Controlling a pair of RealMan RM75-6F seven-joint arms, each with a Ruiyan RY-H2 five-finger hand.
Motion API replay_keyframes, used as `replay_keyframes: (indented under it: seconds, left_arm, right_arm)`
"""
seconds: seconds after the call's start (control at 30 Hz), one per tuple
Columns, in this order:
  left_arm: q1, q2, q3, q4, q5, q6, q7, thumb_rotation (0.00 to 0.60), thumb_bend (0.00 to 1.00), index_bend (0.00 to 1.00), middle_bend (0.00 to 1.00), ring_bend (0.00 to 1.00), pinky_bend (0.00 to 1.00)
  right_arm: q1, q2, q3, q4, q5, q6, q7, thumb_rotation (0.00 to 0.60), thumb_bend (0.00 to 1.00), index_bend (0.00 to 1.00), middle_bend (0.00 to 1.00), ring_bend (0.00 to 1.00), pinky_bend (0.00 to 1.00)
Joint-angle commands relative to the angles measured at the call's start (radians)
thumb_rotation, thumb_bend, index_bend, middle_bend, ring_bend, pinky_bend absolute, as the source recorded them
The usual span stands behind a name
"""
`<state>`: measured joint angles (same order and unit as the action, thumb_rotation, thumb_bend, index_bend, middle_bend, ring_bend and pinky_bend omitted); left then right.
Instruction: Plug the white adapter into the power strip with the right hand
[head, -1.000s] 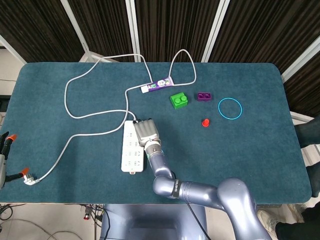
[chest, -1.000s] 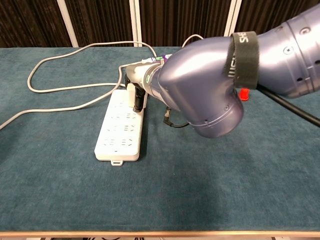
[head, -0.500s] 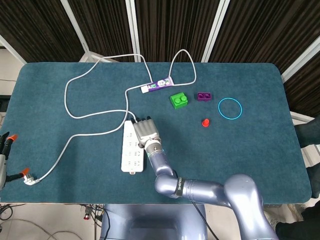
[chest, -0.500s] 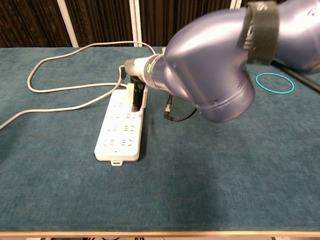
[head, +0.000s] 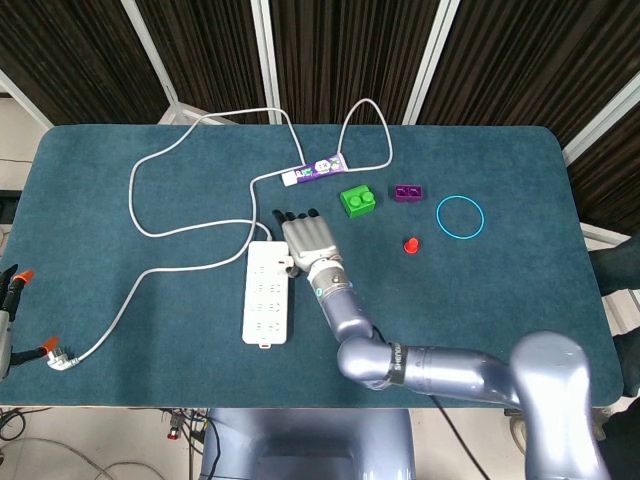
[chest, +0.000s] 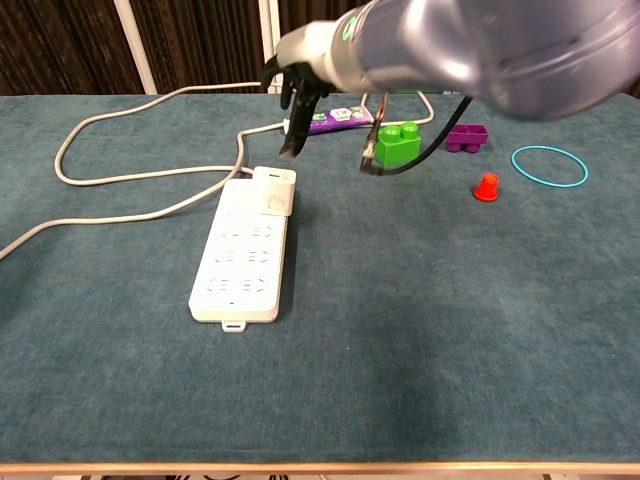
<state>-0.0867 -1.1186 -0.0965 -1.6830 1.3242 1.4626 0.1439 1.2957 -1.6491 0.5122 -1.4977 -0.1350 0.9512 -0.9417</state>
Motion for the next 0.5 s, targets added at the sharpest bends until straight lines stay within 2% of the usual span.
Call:
replay_keyframes:
  seconds: [0.03, 0.1, 0.23, 0.33, 0.5]
  left_arm:
    - [0.001, 0.001, 0.0, -0.001, 0.001, 0.003, -0.002, 0.6, 0.1, 0.13, 0.0, 0.0, 0.0]
    - [0.002, 0.002, -0.001, -0.001, -0.001, 0.003, -0.003, 0.6, 0.1, 0.13, 0.0, 0.0, 0.0]
    - [0.002, 0.002, 0.0, -0.002, 0.0, 0.002, -0.001, 0.6, 0.1, 0.13, 0.0, 0.0, 0.0]
    - [0.002, 0.001, 0.001, -0.003, 0.0, 0.001, 0.003, 0.6, 0.1, 0.13, 0.0, 0.0, 0.0]
    - [0.0, -0.002, 0.002, -0.003, -0.001, -0.002, 0.01, 0.6, 0.1, 0.13, 0.0, 0.0, 0.0]
  right_arm:
    - [-0.023, 0.051, -0.014, -0.06, -0.017, 0.022, 0.019, 0.6, 0.31, 0.16, 0.43, 0.47, 0.48]
    - [-0.035, 0.073, -0.029, -0.09, -0.026, 0.025, 0.035, 0.6, 0.35, 0.18, 0.52, 0.56, 0.61]
    - [-0.041, 0.105, -0.058, -0.123, -0.021, 0.023, 0.039, 0.6, 0.46, 0.22, 0.69, 0.7, 0.75]
    - [-0.045, 0.114, -0.076, -0.146, -0.031, 0.027, 0.057, 0.6, 0.53, 0.22, 0.74, 0.75, 0.78]
    - [-0.044, 0.122, -0.111, -0.175, -0.044, 0.014, 0.072, 0.6, 0.55, 0.22, 0.75, 0.76, 0.78]
